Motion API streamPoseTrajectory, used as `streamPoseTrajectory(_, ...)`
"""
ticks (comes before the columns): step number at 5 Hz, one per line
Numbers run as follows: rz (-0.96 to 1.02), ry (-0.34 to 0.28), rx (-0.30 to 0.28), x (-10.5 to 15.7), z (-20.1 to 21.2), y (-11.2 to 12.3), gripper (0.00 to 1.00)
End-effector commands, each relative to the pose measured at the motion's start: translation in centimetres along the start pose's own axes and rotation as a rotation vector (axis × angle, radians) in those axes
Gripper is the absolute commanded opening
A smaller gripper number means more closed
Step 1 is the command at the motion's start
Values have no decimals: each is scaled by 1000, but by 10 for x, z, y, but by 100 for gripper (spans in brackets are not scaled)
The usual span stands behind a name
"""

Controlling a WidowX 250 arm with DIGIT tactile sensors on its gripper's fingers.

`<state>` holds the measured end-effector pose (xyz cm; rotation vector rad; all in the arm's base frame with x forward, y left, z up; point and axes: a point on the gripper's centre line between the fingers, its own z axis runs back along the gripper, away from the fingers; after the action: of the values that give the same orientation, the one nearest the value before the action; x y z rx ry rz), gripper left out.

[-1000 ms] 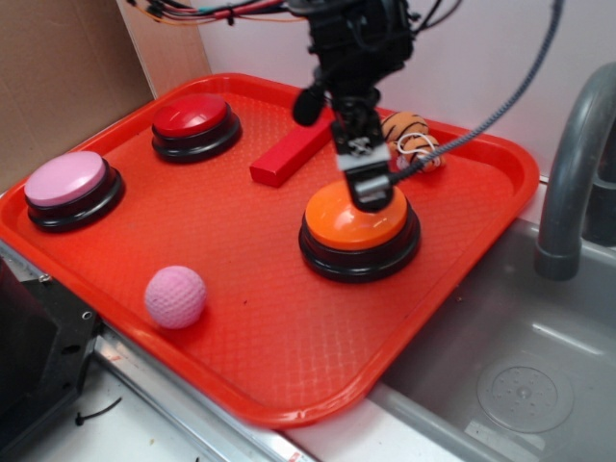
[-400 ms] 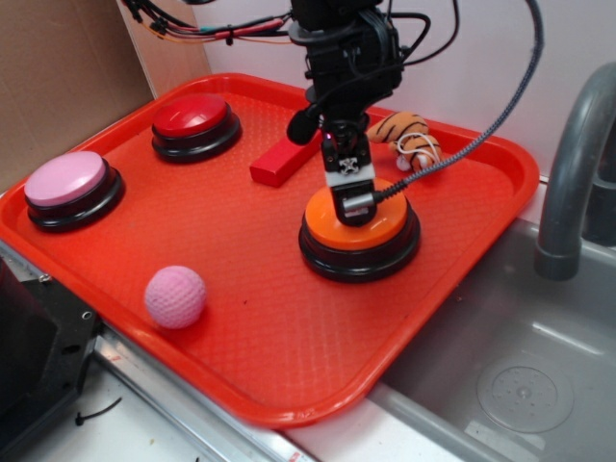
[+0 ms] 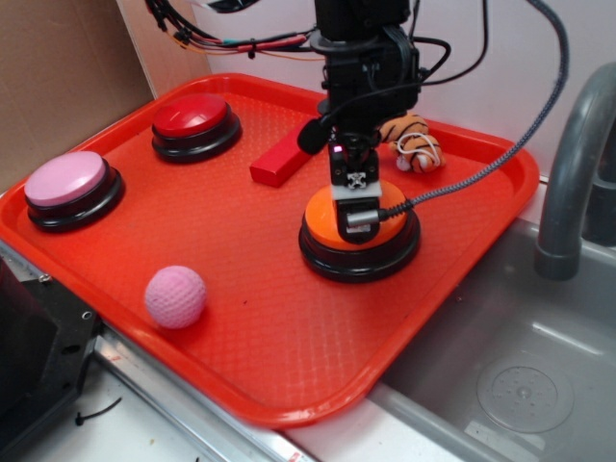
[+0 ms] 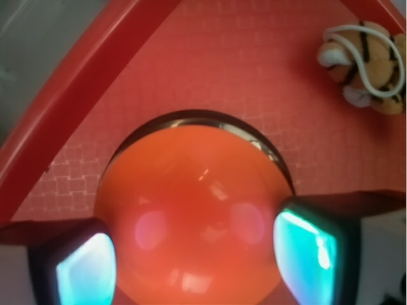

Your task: Push the orange button.

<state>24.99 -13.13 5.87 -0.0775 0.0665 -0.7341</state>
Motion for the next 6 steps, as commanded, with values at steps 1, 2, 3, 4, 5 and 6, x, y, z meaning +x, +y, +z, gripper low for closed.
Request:
streamPoseTrajectory(1, -3, -3, 45, 12, 18, -14, 100)
streamPoseTrajectory(2, 7, 14, 85, 9, 29, -16, 100)
streamPoseTrajectory(3, 20, 42, 46, 10, 19, -16, 100)
streamPoseTrajectory(4, 57, 108, -20, 12, 13, -20, 100)
streamPoseTrajectory(5, 85, 159, -17, 13, 13, -21, 100)
streamPoseTrajectory(6, 95, 155, 5, 13, 14, -20, 100)
